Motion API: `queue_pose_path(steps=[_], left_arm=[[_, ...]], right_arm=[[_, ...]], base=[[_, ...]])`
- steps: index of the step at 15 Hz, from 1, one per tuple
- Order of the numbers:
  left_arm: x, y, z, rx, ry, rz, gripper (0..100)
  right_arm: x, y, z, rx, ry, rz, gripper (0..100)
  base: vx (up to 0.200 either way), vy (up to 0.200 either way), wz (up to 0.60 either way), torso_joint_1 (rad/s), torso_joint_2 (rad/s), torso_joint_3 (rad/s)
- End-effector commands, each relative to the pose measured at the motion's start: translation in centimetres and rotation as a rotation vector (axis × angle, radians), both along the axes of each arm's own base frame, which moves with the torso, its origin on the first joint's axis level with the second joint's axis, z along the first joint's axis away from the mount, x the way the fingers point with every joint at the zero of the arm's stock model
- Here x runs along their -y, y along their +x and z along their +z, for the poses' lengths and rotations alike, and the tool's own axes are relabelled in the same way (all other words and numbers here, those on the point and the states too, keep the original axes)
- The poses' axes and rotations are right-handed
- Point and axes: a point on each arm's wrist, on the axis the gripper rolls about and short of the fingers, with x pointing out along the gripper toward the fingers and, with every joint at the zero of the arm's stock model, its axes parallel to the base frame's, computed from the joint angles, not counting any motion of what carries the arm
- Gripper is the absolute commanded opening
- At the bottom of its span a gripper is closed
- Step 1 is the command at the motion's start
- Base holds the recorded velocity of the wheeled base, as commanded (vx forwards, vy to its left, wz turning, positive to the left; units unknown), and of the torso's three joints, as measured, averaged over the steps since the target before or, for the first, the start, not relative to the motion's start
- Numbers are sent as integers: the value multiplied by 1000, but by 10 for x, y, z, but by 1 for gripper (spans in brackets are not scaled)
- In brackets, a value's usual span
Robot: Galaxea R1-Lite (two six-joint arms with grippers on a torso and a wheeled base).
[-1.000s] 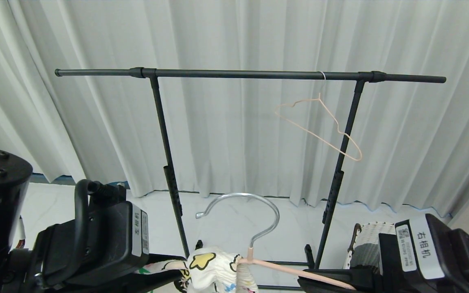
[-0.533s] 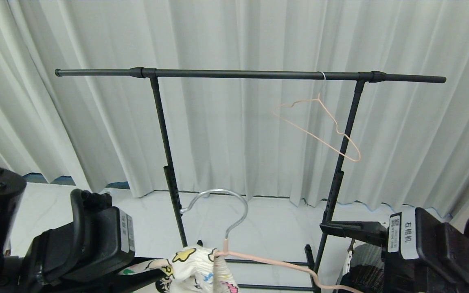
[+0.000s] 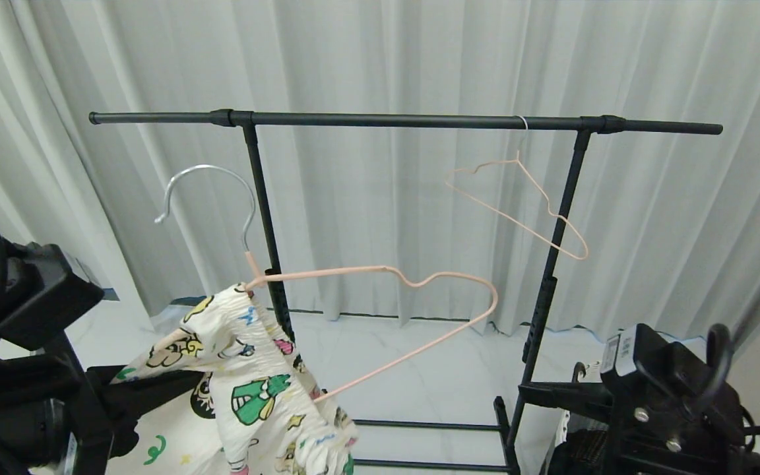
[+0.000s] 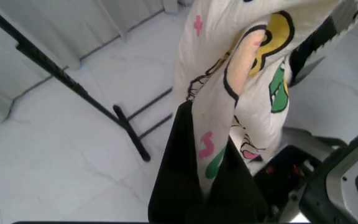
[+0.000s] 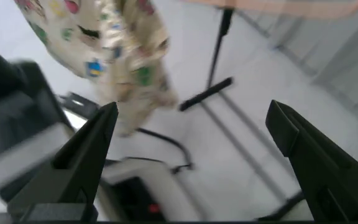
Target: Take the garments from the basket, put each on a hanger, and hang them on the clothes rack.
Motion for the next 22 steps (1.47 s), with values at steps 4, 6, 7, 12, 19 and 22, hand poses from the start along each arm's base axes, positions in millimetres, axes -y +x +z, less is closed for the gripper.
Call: queue_pose_path(steps=[4,6,7,12,19,22], left_arm=[[0,-4,10,105,66,-67,0],[0,-2,11,116,66,-69,0],[1,-1,13,126,56,-66,0],[5,1,15,145,43,-85,0],[5,4,16,83,-32,22,0],[3,1,20,89,-57,53,0]], right_arm=[[-70,17,-5,-305,138,-164,100],[-86,29,-11,-315,154,-274,100],[-88,29,-13,-314,146,-279,100],[-107,20,-28,-298,135,-250,100],[-123,19,-65,-172,-6,-390,100],[-118,30,-73,-149,-48,-435,100]], base=[[0,0,0,0,0,0],[0,0,0,0,0,0],[0,0,0,0,0,0],[0,0,0,0,0,0],[0,0,0,0,0,0],[0,0,0,0,0,0]])
